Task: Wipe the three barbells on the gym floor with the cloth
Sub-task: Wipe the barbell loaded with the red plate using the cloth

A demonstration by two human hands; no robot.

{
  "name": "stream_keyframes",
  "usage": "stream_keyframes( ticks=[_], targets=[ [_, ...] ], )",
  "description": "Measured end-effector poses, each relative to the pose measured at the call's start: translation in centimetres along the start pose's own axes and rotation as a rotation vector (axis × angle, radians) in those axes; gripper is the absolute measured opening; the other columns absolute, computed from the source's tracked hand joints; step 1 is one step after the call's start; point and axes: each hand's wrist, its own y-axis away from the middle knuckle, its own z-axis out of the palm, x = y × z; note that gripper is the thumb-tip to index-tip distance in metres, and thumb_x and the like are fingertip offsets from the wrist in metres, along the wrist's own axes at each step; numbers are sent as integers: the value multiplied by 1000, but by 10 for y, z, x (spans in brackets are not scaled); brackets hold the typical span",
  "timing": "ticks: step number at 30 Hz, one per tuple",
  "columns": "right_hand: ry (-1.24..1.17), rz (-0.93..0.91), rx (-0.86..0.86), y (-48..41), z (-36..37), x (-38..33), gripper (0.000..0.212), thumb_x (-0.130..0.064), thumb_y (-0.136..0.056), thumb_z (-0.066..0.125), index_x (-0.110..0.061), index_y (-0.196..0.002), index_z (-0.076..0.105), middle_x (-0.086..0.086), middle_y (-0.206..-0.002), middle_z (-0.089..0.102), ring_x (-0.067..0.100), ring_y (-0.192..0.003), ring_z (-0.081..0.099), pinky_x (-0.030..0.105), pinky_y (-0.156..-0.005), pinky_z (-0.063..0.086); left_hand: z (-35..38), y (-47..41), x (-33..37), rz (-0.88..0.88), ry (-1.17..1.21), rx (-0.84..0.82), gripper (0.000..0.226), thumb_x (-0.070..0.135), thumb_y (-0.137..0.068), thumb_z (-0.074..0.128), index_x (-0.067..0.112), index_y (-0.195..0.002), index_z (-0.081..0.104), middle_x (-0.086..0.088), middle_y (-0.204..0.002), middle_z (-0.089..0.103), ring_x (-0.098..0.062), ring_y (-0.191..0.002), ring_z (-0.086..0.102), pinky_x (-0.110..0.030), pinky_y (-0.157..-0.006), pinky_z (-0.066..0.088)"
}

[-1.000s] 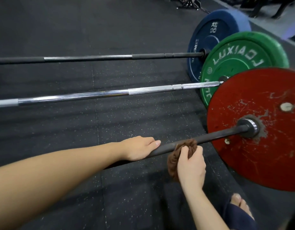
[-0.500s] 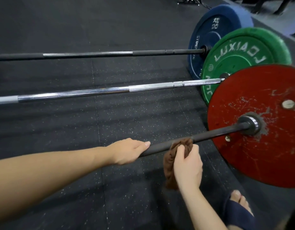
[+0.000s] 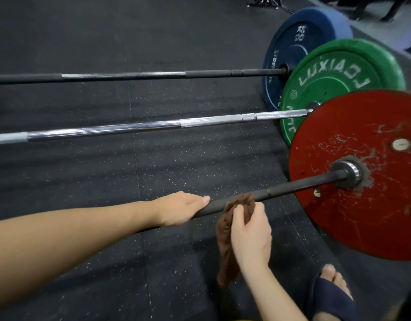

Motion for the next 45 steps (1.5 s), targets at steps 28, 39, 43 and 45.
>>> stream_keyframes(
  ticks=[28, 39, 43, 45],
  targets=[
    [47, -26, -23, 21, 21, -13, 19, -47, -102, 43, -28, -102, 47, -5, -98, 60, 15, -82, 64, 43, -82, 57, -12, 6, -24, -30, -48, 8, 62, 61, -107, 19, 20, -75, 52, 1, -84, 60, -23, -90, 54, -32, -88, 41],
    [2, -44, 3, 20, 18, -7, 20, -48, -99, 46, -29, -98, 49, -8, -98, 57, 15, -77, 59, 39, -76, 49, -8, -1, -29, -25, -40, 48, 58, 59, -108, 22, 19, -67, 36, 0, -66, 42, -22, -65, 46, -32, -81, 43],
    [25, -28, 36, 17, 14, -9, 18, -43, -102, 46, -26, -101, 48, -5, -99, 58, 8, -73, 57, 34, -70, 45, -9, 0, -27, -18, -32, 41, 58, 59, -108, 22, 19, -68, 36, 0, -67, 42, -20, -64, 45, -31, -73, 39],
    [60, -60, 6, 27, 20, -13, 20, -47, -101, 43, -27, -100, 46, -5, -98, 56, 21, -82, 65, 39, -75, 52, -10, 0, -27, -11, -20, 42, 60, 59, -107, 23, 19, -65, 36, 1, -65, 43, -20, -63, 46, -31, -75, 41]
  ],
)
